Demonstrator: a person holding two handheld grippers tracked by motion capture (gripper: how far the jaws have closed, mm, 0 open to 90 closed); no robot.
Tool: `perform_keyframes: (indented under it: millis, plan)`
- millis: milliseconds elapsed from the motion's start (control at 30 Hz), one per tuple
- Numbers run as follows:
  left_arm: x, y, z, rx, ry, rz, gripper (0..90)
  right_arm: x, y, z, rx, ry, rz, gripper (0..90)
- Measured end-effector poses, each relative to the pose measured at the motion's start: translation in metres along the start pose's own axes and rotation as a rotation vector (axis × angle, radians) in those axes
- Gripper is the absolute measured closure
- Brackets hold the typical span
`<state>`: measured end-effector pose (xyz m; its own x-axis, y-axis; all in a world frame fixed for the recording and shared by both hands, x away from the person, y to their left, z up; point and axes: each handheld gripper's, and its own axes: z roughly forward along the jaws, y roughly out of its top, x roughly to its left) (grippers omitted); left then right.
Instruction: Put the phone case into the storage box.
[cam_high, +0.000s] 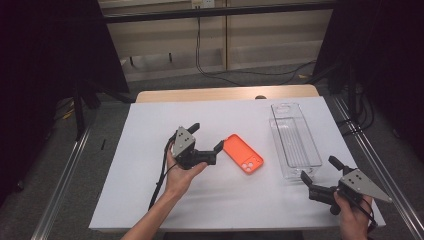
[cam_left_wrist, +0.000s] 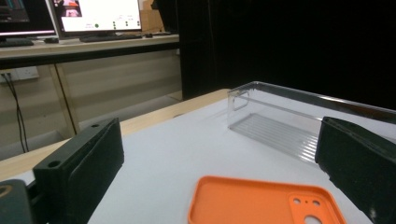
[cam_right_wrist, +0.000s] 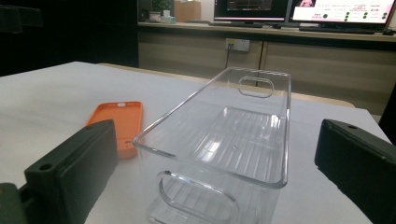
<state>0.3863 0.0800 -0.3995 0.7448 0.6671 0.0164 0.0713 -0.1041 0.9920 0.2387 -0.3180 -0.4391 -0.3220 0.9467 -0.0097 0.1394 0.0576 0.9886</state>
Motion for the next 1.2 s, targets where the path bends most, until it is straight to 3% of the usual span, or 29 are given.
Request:
perform_keyframes:
  millis: [100, 233, 300, 433, 500, 900, 1100, 1200]
  plan:
    - [-0.001, 0.001, 0.006, -0.001, -0.010, -0.009, 3.3, 0.001, 0.001, 0.000, -0.006, 0.009, -0.007, 0.0]
    - [-0.003, 0.000, 0.013, 0.013, -0.017, 0.015, 4.1, 0.002, 0.002, -0.001, -0.008, 0.013, -0.010, 0.0]
    - [-0.003, 0.000, 0.016, 0.001, 0.000, 0.032, 6.3, 0.004, 0.003, -0.003, -0.023, 0.019, -0.016, 0.0]
    - [-0.002, -0.001, 0.024, 0.004, -0.004, 0.007, 7.2, 0.004, 0.003, -0.005, -0.021, 0.021, -0.023, 0.0]
    - [-0.002, -0.002, 0.027, 0.019, -0.010, 0.025, 13.4, 0.004, 0.003, -0.005, -0.025, 0.019, -0.022, 0.0]
    - [0.009, -0.009, 0.037, 0.017, 0.013, -0.048, 18.4, 0.004, 0.002, -0.004, -0.011, 0.043, -0.025, 0.0]
    - [0.007, -0.011, 0.042, 0.000, 0.001, -0.068, 34.3, 0.005, 0.003, -0.007, -0.015, 0.051, -0.020, 0.0]
    - [0.006, -0.011, 0.043, 0.033, -0.014, -0.062, 42.6, 0.005, 0.002, -0.007, -0.012, 0.053, -0.020, 0.0]
